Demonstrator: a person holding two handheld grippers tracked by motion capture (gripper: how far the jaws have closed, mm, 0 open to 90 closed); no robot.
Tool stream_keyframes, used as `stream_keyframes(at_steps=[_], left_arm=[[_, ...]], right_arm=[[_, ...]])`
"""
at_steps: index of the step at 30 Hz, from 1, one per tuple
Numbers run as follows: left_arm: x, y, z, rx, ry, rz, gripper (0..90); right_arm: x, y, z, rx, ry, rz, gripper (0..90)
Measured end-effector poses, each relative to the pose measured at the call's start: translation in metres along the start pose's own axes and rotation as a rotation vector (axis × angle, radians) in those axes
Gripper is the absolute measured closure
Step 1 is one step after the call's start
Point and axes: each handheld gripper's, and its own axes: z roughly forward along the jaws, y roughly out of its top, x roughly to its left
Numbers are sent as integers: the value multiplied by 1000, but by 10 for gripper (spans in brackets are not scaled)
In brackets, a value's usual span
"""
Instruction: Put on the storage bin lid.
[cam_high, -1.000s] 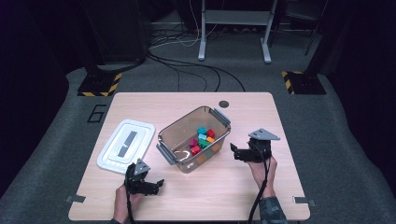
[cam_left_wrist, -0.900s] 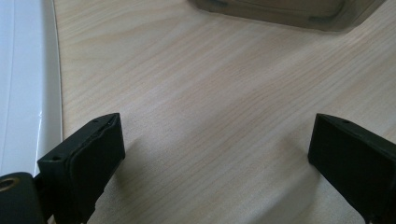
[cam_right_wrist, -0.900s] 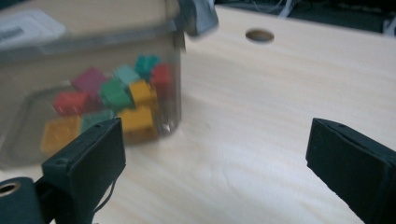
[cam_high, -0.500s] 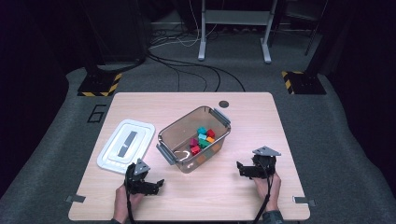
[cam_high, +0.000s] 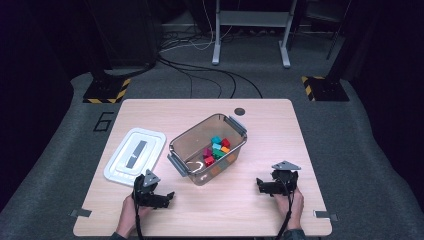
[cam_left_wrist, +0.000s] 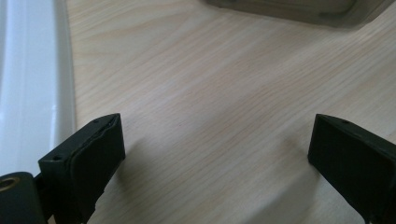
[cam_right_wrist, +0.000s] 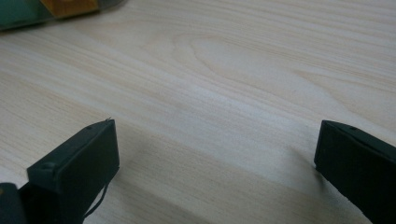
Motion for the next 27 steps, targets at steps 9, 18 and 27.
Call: stream_keyframes(at_steps=[9,18,27], left_arm=[[24,6,-24,-66,-20,-63,2],[56,20,-39,-106,30,-112,13],[95,33,-29,-90,65,-161,31]], right_arm=[[1,1,3,17,-9,-5,0],[1,1,3,19,-9,-9,0],[2,2,3,15,-14,5,0]])
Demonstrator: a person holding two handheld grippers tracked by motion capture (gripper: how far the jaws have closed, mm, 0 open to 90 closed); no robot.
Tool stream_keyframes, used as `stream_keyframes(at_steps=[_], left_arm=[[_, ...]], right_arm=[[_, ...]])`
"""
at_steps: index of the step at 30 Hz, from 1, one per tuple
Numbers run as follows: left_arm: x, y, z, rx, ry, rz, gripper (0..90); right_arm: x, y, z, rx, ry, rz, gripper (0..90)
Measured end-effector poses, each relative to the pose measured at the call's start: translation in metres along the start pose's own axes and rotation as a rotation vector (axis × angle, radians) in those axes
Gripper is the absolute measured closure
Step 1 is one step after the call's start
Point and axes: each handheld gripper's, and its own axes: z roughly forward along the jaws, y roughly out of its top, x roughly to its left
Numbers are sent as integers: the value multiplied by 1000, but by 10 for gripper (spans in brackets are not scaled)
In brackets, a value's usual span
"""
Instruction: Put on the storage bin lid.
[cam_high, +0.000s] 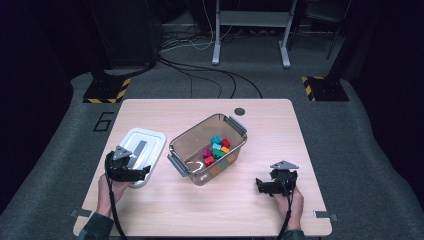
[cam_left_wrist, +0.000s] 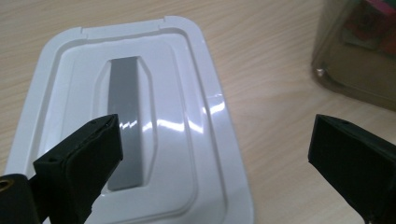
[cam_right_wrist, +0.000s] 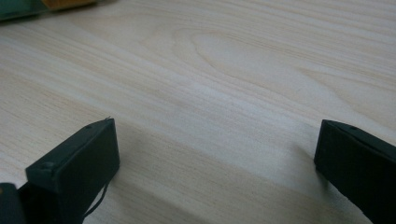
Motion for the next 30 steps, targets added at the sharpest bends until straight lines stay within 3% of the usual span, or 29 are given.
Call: stream_keyframes(at_steps=[13,16,19,21,27,30], left_arm=[[28,13,35,74,54,23,57],[35,15,42,94,49,-13,60],[41,17,46,83,63,-28,71],[44,17,49,90,66,-23,109],[56,13,57,116,72,-88,252],[60,10,58,111,86,-104,265]], right_arm=[[0,0,0,1,10,-9,0],[0,0,0,1,6,-9,0],[0,0,0,0,6,-9,0],[0,0,0,1,6,-9,0],[0,0,0,-2,3,-5,0],[0,0,0,0,6,-9,0]])
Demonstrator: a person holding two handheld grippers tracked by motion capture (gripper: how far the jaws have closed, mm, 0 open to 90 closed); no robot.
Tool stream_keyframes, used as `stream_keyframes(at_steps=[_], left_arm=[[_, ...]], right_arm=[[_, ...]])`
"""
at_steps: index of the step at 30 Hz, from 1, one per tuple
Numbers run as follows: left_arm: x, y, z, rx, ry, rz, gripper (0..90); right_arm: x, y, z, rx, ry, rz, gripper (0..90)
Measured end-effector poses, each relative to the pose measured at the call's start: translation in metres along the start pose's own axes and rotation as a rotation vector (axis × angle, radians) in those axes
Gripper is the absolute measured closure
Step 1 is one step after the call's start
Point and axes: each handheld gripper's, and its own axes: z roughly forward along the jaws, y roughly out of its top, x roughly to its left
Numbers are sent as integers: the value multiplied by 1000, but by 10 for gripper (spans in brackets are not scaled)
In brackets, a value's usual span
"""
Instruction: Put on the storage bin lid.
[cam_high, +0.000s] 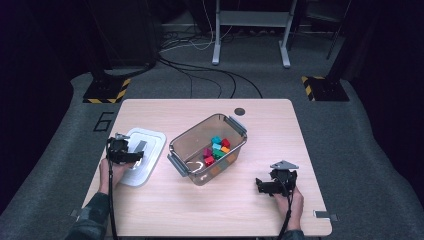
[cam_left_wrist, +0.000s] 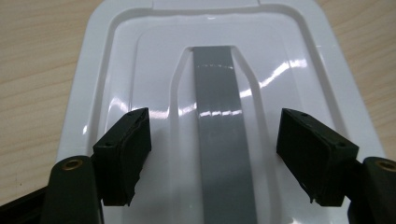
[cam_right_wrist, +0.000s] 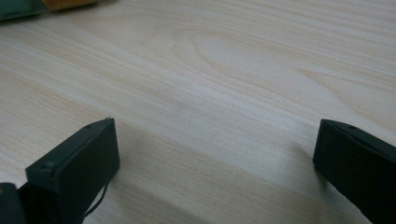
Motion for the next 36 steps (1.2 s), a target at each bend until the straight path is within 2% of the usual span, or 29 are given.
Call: stream_keyframes(at_steps=[4,8,13,16,17,19,20,22,24,28,36], left_arm=[[-2,-1,0,5,40,29,323],[-3,-2,-1,-6,57,38,391],[-6,-4,-1,-19,63,43,452],[-8,-3,-2,-8,66,63,503],[-9,-3,-2,-12,62,68,515],[-8,-4,0,-23,22,17,604],[-7,-4,0,-29,9,6,622],[-7,-4,0,-31,9,3,653],[-9,-4,1,-35,22,16,658],[-8,-4,0,-36,10,28,661],[-6,-5,-1,-52,-24,3,668]], right_arm=[[0,0,0,-1,1,3,0],[0,0,0,1,2,0,0],[0,0,0,1,1,1,0],[0,0,0,1,1,1,0],[0,0,0,0,-1,1,0],[0,0,0,0,-1,2,0],[0,0,0,1,1,1,0],[0,0,0,1,1,1,0],[0,0,0,1,1,1,0],[0,0,0,1,1,1,0],[0,0,0,0,0,3,0]])
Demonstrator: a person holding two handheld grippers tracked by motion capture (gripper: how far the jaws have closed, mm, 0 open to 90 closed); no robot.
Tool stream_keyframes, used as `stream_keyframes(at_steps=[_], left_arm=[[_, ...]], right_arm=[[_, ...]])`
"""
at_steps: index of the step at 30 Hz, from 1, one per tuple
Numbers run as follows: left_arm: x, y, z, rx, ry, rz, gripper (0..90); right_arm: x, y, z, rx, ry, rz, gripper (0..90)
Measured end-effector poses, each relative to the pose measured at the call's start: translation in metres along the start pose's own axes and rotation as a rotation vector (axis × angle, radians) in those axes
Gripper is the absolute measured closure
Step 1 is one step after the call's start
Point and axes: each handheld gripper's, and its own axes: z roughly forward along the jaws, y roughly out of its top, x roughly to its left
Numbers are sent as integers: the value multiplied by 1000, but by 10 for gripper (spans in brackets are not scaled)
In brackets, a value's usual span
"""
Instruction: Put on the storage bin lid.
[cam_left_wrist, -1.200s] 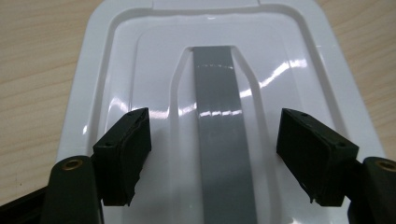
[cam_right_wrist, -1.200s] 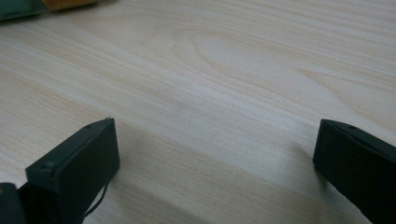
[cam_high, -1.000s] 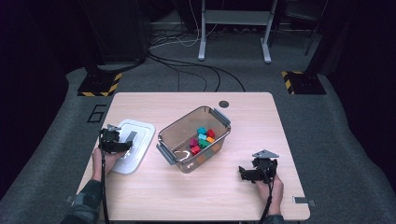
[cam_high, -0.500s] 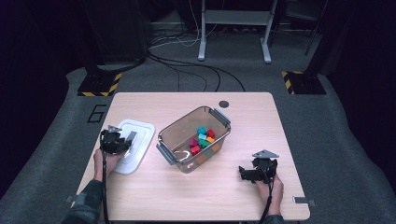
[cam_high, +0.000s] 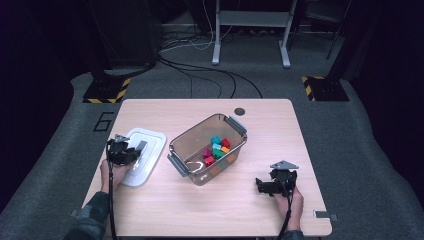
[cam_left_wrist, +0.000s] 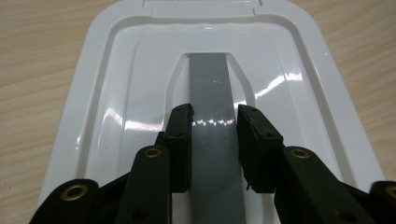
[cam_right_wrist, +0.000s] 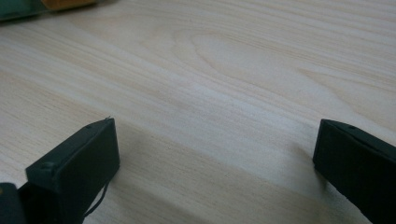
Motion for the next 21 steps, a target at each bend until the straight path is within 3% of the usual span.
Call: stream_keyframes(at_steps=[21], left_arm=[[-6,19,-32,-42,-52,33,667]], right_arm=[[0,0,0,0,-2,-1,0]])
